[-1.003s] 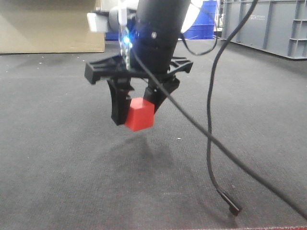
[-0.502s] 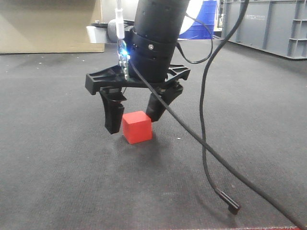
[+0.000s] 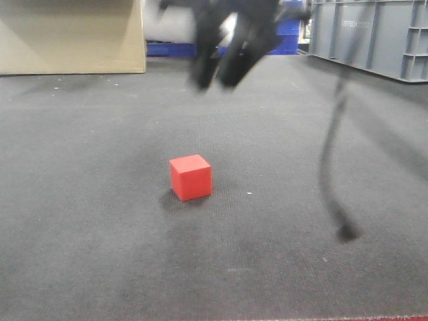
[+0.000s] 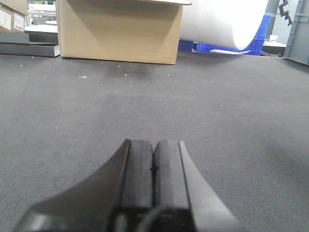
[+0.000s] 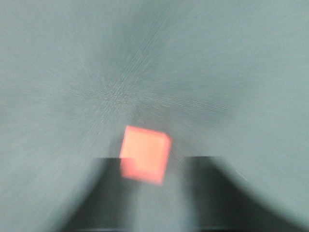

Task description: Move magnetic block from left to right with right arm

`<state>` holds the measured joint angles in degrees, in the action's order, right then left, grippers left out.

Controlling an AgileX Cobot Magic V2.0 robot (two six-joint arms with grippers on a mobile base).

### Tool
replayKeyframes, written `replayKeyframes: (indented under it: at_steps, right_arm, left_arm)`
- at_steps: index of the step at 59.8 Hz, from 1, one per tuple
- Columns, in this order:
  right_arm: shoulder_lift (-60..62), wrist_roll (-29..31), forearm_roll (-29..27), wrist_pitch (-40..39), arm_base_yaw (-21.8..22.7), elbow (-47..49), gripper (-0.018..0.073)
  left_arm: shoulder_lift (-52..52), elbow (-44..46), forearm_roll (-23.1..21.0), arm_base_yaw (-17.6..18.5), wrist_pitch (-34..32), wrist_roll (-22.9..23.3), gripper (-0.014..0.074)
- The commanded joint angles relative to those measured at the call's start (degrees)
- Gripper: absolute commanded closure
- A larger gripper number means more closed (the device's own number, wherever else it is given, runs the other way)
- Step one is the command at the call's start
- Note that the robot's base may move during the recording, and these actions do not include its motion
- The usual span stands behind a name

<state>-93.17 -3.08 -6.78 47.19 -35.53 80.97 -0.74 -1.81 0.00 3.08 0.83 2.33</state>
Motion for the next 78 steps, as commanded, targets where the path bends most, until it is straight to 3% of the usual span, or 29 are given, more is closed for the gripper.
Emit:
replayKeyframes:
  at_steps: [1, 26, 39, 56, 78]
  right_arm:
    - [10.1, -0.2, 0.1, -5.2, 0.9, -4.1, 0.0459]
    - [48.5, -0.2, 0.2, -27.7, 1.1, -38.5, 0.0483]
    - [66.7, -0.2, 0.7, -38.1, 1.1, -51.7, 0.0483]
    - [81.4, -0.2, 0.7, -36.6, 1.1, -58.2, 0.0483]
    - [82.4, -0.2, 0.8, -36.3, 1.1, -58.7, 0.0483]
  left_arm:
    - [-0.8, -0.5, 0.0, -0.1, -5.2, 0.4, 0.0713]
    - [-0.8, -0.5, 0.0, -0.1, -5.2, 0.4, 0.0713]
    - [-0.8, -0.5, 0.0, -0.1, -5.2, 0.4, 0.0713]
    - [-0.8, -0.5, 0.0, -0.1, -5.2, 0.4, 0.0713]
    - [-0.8, -0.5, 0.0, -0.1, -5.2, 0.4, 0.0713]
